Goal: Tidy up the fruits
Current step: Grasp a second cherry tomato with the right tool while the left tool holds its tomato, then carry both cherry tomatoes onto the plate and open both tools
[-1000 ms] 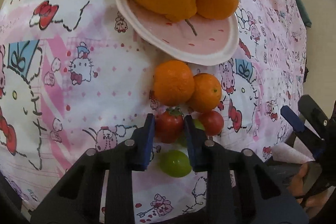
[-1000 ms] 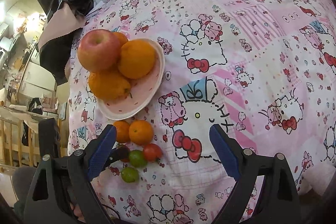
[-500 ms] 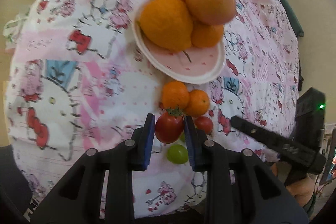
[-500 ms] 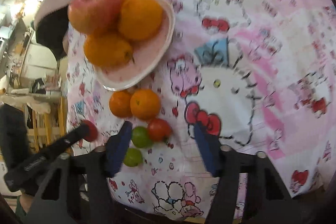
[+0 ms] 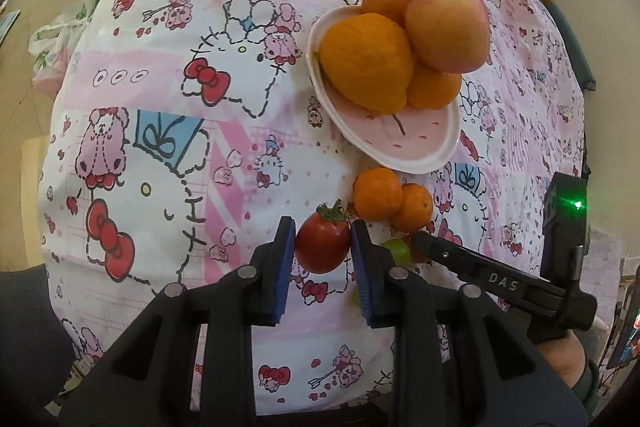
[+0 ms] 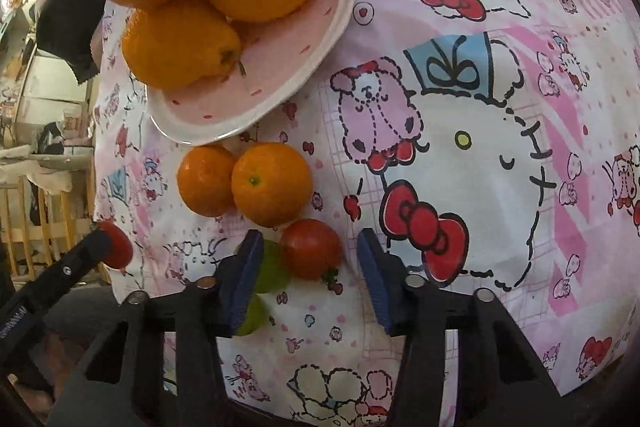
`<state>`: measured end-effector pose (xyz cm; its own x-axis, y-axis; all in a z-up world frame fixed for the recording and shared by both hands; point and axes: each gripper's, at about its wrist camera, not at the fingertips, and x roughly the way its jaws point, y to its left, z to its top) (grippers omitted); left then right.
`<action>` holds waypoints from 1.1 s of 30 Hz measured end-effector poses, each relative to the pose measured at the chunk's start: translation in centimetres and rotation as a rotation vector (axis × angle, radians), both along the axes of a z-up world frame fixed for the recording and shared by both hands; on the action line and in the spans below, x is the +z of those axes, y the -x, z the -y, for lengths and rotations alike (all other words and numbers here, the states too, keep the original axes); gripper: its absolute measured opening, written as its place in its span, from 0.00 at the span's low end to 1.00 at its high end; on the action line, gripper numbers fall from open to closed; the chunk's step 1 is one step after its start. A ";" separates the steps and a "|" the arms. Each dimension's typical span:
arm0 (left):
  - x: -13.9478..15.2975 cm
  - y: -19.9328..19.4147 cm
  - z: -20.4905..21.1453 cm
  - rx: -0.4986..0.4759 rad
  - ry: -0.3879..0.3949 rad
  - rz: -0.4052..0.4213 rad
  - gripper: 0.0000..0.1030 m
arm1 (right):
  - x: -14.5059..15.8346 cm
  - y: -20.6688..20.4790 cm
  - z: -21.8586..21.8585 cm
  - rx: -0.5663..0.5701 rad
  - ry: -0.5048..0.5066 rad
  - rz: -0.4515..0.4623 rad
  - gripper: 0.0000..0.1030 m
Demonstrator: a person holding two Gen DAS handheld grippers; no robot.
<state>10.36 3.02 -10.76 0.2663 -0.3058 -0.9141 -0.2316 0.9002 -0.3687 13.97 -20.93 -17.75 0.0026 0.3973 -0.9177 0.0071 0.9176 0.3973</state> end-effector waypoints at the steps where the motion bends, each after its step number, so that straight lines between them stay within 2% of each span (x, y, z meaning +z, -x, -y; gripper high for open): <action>1: 0.0 0.0 0.0 0.001 0.000 -0.001 0.24 | -0.1 0.0 -0.1 -0.001 0.002 0.001 0.33; 20: -0.2 -0.2 0.5 -0.022 -0.092 0.041 0.24 | 3.1 0.8 0.0 0.025 -0.041 0.089 0.33; 27: -0.7 -0.3 0.3 -0.027 -0.134 0.036 0.24 | 4.7 0.8 1.7 -0.038 -0.091 0.116 0.33; 33: 0.4 -0.5 0.5 -0.029 -0.160 0.069 0.24 | 6.3 0.5 3.9 -0.118 -0.137 0.153 0.33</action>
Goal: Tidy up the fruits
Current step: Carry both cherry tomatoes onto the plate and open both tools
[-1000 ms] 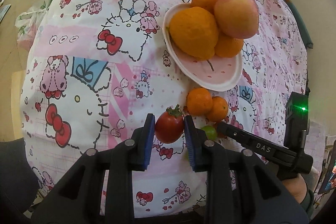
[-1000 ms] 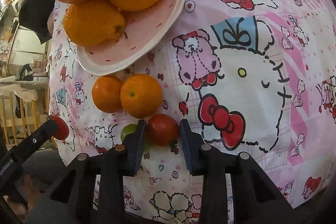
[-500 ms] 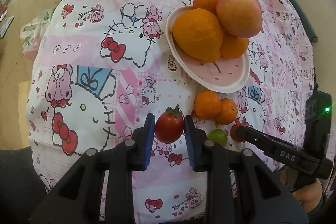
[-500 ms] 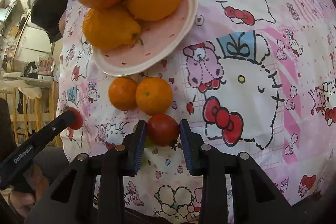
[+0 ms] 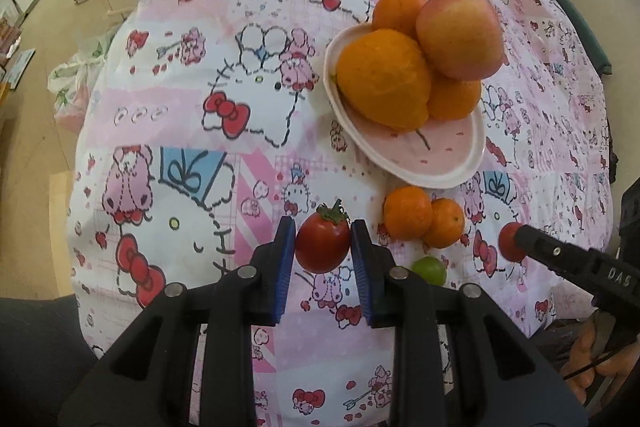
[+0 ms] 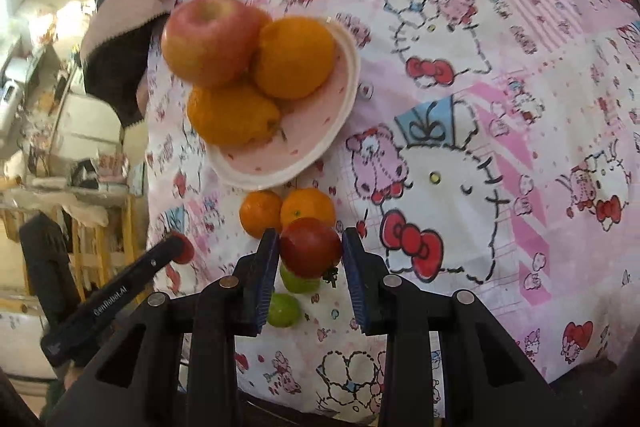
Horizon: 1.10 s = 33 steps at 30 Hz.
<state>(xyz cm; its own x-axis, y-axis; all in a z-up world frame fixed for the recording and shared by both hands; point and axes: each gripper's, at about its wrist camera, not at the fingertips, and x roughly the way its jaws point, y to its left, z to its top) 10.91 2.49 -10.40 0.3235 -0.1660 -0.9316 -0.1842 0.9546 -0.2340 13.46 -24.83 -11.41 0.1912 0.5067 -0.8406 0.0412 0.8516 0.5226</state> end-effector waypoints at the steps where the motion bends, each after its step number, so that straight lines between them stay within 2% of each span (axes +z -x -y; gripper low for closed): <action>1: 0.3 -0.1 0.1 0.000 -0.002 0.007 0.24 | 0.3 -0.1 0.2 -0.010 -0.004 0.008 0.33; 9: 2.9 -1.3 1.2 -0.017 -0.015 0.065 0.24 | 2.8 -0.8 0.8 -0.046 -0.052 0.100 0.33; 17: 5.0 -4.2 3.4 -0.075 -0.020 0.110 0.24 | 3.6 -2.6 0.8 -0.050 -0.064 0.129 0.33; 24: 4.8 -6.6 5.0 -0.114 -0.026 0.115 0.24 | 4.6 -4.9 0.8 -0.032 -0.086 0.171 0.33; 33: 3.2 -9.1 6.6 -0.165 -0.020 0.092 0.24 | 3.3 -9.2 0.0 0.000 -0.096 0.148 0.33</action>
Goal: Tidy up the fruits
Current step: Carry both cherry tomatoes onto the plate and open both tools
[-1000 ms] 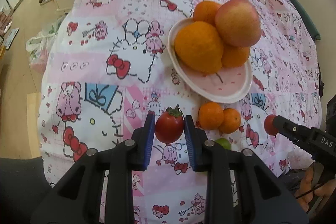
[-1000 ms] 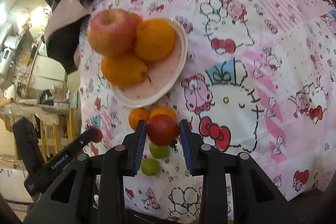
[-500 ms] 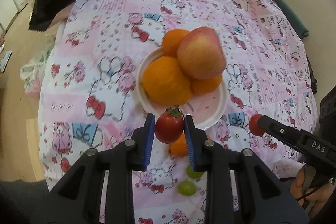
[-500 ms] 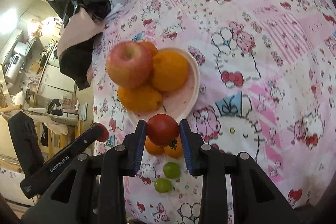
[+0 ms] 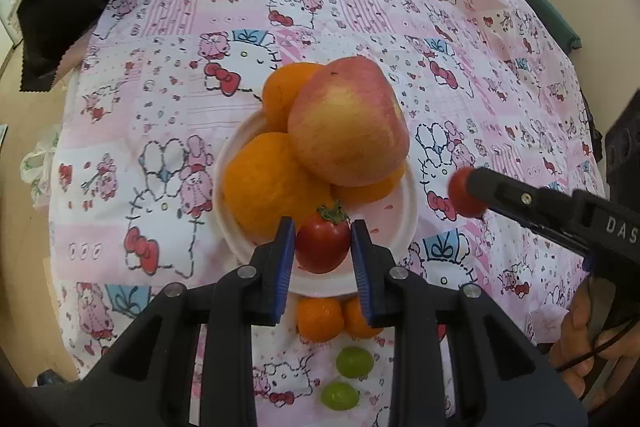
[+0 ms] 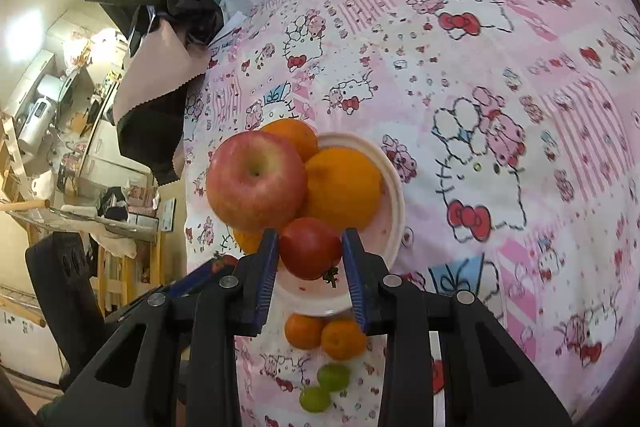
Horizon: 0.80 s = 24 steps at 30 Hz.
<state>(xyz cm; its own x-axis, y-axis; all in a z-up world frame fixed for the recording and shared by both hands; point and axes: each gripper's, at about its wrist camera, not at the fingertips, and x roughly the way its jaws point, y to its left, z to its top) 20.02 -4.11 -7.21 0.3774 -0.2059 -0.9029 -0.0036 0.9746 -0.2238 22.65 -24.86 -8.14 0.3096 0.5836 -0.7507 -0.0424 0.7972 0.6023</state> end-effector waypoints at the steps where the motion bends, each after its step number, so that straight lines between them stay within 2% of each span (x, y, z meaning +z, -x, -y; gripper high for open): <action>1: -0.4 -0.3 0.2 -0.003 0.005 -0.007 0.24 | -0.3 -0.4 -0.3 0.006 0.003 -0.009 0.33; 7: -3.0 -0.9 1.4 -0.029 0.026 -0.071 0.24 | -3.9 -0.8 -1.3 0.020 0.023 -0.125 0.33; 13: -5.0 -1.3 2.1 -0.044 0.010 -0.102 0.24 | -5.5 -0.9 -2.1 0.039 0.063 -0.153 0.33; 17: -5.7 -1.7 3.0 -0.068 -0.027 -0.105 0.24 | -5.9 -1.0 -2.7 0.065 0.110 -0.156 0.33; 24: -6.0 -1.7 4.3 -0.102 -0.067 -0.112 0.24 | -6.8 -1.0 -2.5 0.053 0.124 -0.186 0.35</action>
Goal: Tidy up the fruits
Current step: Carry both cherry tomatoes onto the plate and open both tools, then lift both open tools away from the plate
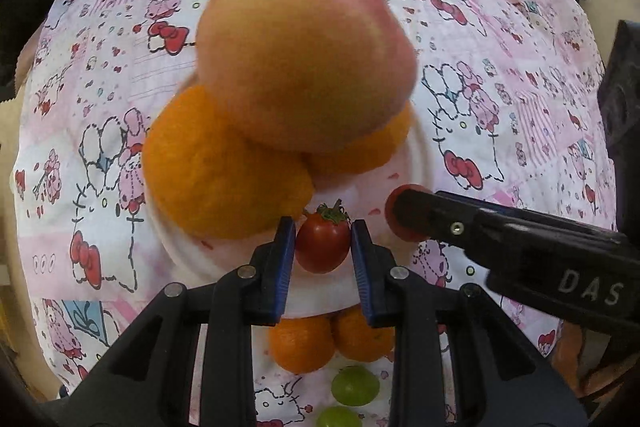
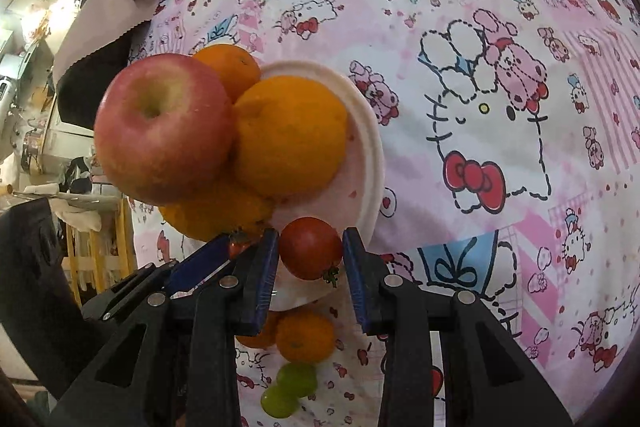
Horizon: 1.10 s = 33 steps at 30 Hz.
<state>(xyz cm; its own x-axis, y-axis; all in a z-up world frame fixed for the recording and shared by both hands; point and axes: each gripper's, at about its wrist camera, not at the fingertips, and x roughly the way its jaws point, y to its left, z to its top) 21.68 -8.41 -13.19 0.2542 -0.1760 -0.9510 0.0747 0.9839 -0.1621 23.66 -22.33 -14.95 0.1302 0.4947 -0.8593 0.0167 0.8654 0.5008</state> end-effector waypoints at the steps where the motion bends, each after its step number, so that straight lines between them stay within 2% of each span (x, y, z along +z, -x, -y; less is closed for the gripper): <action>1: 0.0 0.0 0.0 -0.004 -0.005 0.004 0.24 | -0.1 0.0 0.0 -0.003 0.001 -0.002 0.35; 4: 0.1 0.1 0.0 -0.007 -0.045 0.032 0.26 | -0.2 -0.1 0.1 -0.011 -0.003 -0.006 0.36; 6: 0.1 0.1 -0.1 -0.013 -0.031 0.027 0.31 | 0.0 -0.1 0.1 -0.011 -0.004 -0.003 0.36; 9: 0.3 0.2 0.0 -0.017 -0.015 0.026 0.45 | 0.3 0.0 0.2 -0.012 -0.015 0.007 0.36; 11: 0.5 0.5 0.0 -0.018 -0.011 0.027 0.64 | 0.5 -0.1 0.3 -0.007 -0.029 0.008 0.36; 12: 0.8 0.8 0.0 -0.011 -0.018 0.036 0.66 | 0.6 -0.1 0.3 -0.006 -0.034 0.012 0.37; 13: 1.1 1.0 0.0 -0.008 -0.014 0.045 0.68 | 0.8 -0.1 0.3 -0.005 -0.035 0.018 0.41; 14: 1.2 1.1 0.0 -0.007 -0.010 0.049 0.69 | 1.0 -0.2 0.3 -0.007 -0.034 0.025 0.52; 17: 1.8 1.4 0.0 -0.008 -0.005 0.059 0.69 | 1.7 -0.2 0.5 -0.020 -0.040 0.051 0.68; 28: 5.4 3.2 -1.6 -0.004 -0.009 0.162 0.69 | 3.4 1.0 1.3 -0.038 -0.028 0.097 0.69; 33: 7.4 4.2 -3.3 0.063 -0.053 0.237 0.69 | 5.5 2.9 1.7 -0.041 -0.037 0.153 0.69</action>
